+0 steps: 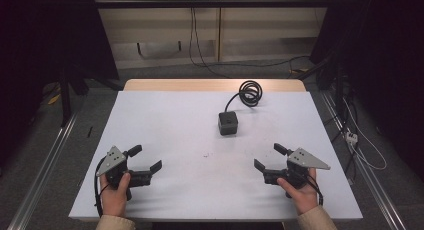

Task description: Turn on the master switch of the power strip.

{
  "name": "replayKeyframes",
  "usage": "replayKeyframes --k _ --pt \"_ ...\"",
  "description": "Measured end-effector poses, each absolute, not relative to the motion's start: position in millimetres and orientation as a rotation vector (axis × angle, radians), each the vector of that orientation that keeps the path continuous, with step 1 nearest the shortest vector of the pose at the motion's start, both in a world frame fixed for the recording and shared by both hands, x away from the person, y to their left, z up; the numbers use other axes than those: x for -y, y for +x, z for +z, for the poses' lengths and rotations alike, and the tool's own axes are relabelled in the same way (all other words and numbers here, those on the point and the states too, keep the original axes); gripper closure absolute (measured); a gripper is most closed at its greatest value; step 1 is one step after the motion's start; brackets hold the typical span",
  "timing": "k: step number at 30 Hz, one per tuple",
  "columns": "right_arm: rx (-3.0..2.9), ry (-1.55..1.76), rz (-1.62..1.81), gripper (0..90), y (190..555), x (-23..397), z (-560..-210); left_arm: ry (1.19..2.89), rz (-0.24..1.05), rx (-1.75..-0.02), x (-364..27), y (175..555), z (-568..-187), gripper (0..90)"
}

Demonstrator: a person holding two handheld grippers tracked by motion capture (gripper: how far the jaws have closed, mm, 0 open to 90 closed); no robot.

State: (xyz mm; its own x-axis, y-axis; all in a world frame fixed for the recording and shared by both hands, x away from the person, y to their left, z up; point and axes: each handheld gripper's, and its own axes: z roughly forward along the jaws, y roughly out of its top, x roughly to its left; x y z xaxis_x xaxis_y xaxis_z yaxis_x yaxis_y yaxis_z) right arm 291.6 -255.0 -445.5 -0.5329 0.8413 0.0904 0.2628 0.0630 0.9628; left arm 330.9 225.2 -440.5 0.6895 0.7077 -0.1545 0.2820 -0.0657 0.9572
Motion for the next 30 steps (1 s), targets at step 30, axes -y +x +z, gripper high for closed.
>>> replayKeyframes --k 30 --pt "-1.837 1.137 1.471 9.5 324 240 -436 1.650 0.409 -0.786 -222 331 -440 2.7"
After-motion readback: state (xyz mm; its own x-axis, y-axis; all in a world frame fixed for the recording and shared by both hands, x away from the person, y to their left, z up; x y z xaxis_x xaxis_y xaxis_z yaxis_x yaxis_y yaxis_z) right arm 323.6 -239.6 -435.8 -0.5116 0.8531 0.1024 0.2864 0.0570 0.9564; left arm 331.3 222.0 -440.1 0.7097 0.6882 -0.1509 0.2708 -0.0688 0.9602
